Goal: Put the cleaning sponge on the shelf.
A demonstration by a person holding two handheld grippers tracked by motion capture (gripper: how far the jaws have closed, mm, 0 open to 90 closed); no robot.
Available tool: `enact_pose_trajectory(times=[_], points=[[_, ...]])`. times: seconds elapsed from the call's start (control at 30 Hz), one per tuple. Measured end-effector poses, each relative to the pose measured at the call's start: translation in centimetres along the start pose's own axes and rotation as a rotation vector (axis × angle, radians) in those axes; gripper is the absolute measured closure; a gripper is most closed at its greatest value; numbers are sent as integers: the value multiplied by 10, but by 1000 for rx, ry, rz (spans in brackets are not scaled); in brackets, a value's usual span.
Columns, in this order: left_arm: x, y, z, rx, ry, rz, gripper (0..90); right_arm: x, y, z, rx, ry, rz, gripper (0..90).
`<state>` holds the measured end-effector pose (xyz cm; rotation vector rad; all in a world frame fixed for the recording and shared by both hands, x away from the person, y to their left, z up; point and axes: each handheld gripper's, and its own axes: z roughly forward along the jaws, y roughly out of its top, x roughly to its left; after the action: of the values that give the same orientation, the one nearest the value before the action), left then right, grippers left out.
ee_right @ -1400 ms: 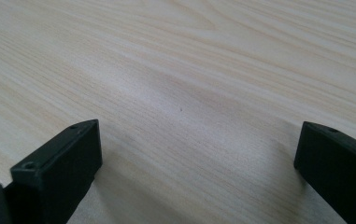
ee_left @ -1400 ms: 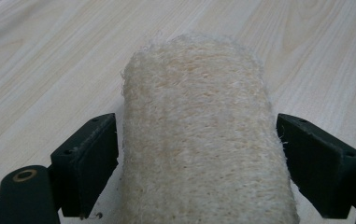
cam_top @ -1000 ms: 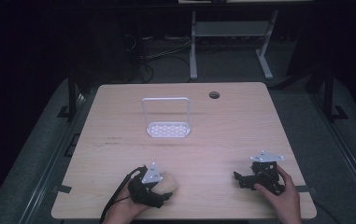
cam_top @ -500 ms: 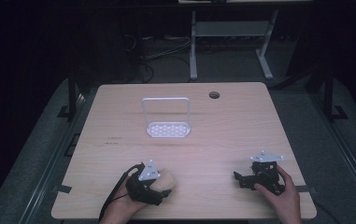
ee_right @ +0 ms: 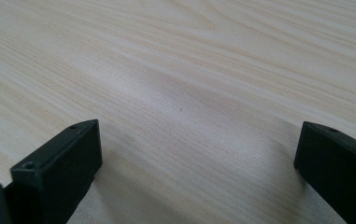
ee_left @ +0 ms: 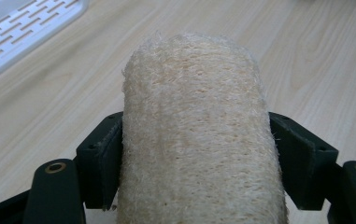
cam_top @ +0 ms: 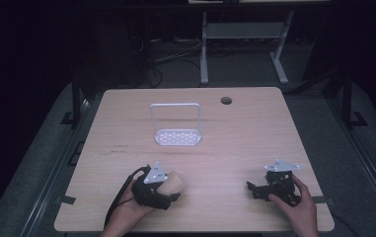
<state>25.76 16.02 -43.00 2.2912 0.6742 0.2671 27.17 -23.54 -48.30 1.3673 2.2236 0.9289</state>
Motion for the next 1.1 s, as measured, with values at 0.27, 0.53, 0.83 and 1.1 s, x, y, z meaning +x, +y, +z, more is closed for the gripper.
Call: enact_pose_trajectory(times=[0.27,0.53,0.83,1.1], points=[[8,6,2,-6,6,-1,260,0,0,0,0,0,0,6],[18,16,5,-18,13,-1,260,0,0,0,0,0,0,7],[26,24,8,-25,21,1,260,0,0,0,0,0,0,7],[33,33,12,-30,28,5,260,0,0,0,0,0,0,7]])
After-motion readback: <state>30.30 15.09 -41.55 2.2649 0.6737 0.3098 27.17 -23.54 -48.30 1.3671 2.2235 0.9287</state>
